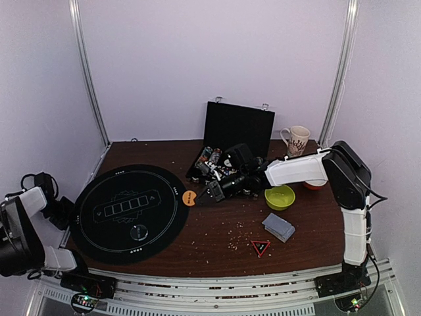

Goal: Distribute texas hold em gaming equipment
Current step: Place the small blind button in the small blind area.

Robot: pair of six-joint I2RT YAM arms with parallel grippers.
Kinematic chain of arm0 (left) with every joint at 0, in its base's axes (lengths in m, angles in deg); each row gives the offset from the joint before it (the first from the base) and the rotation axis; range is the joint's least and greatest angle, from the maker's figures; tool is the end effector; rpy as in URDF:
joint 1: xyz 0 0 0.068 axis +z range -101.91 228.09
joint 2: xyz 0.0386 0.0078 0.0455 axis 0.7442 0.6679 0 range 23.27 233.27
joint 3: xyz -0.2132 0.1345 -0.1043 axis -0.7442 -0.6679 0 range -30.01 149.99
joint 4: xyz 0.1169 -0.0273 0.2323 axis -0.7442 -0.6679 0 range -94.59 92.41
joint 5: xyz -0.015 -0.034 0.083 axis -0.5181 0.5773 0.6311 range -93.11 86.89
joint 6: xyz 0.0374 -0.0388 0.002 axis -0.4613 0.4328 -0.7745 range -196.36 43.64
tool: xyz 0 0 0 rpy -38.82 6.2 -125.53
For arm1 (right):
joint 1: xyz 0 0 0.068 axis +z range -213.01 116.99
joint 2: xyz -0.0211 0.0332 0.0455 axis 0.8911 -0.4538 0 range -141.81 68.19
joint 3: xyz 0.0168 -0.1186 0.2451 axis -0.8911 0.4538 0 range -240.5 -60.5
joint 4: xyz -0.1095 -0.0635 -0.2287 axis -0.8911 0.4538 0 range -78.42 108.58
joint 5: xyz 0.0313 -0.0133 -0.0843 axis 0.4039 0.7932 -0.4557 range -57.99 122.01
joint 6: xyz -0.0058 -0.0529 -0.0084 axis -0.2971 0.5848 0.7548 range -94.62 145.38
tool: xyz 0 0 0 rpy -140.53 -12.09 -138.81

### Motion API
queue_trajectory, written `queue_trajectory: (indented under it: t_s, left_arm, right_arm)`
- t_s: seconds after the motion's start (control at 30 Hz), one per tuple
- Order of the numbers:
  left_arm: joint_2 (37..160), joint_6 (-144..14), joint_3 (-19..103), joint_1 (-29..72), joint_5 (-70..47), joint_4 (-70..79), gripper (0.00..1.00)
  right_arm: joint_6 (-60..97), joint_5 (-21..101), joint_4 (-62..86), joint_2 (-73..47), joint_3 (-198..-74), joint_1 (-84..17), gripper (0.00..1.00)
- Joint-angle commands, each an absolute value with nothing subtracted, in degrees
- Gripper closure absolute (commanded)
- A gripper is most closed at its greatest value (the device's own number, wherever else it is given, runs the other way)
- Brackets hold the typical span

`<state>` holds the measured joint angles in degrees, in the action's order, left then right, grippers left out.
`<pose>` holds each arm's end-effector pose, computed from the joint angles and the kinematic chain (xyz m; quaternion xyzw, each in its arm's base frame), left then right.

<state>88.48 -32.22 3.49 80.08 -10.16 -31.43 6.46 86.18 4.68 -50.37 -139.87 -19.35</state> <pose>0.1673 0.0993 0.1759 -0.5911 0.7761 -0.0821 0.2038 0.3087 0.3343 0.1865 -0.3817 0.7146 0.5639 0.1600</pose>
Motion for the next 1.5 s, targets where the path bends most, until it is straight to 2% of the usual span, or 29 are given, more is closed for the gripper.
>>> queue_trajectory:
  t_s: [0.0, 0.3, 0.5, 0.57, 0.7, 1.07, 1.27, 1.47]
  left_arm:
    - [89.3, -32.2, -0.5, 84.4, -15.4, -23.6, 1.0]
    - [89.2, -31.5, -3.4, 85.2, -18.5, -19.6, 1.0]
    - [89.1, -30.5, -3.3, 86.2, -13.7, -24.7, 1.0]
    - [88.8, -30.2, -2.9, 86.2, -12.4, -26.3, 0.94]
    - [88.6, -29.5, -2.3, 86.2, -9.7, -29.9, 0.73]
    - [88.0, -28.6, 1.0, 86.2, -7.3, -34.6, 0.38]
    - [87.5, -28.8, 4.8, 84.6, -10.6, -35.9, 0.33]
    - [85.4, -28.1, 16.5, 71.3, -3.3, -36.3, 0.28]
  right_arm:
    - [9.3, 87.9, 7.6, -48.0, -141.7, -19.6, 1.0]
    - [9.9, 88.0, 8.5, -48.4, -142.7, -19.8, 1.0]
    - [10.2, 88.1, 9.0, -48.2, -143.0, -19.8, 1.0]
    - [10.4, 88.0, 9.2, -48.1, -143.0, -19.9, 1.0]
    - [10.4, 88.2, 9.2, -48.0, -143.0, -19.8, 1.0]
    - [9.9, 88.2, 9.8, -47.7, -144.2, -19.9, 1.0]
    - [10.9, 85.9, 12.6, -46.7, -146.2, -19.7, 1.0]
    - [11.5, 84.8, 16.1, -46.5, -150.0, -19.6, 1.0]
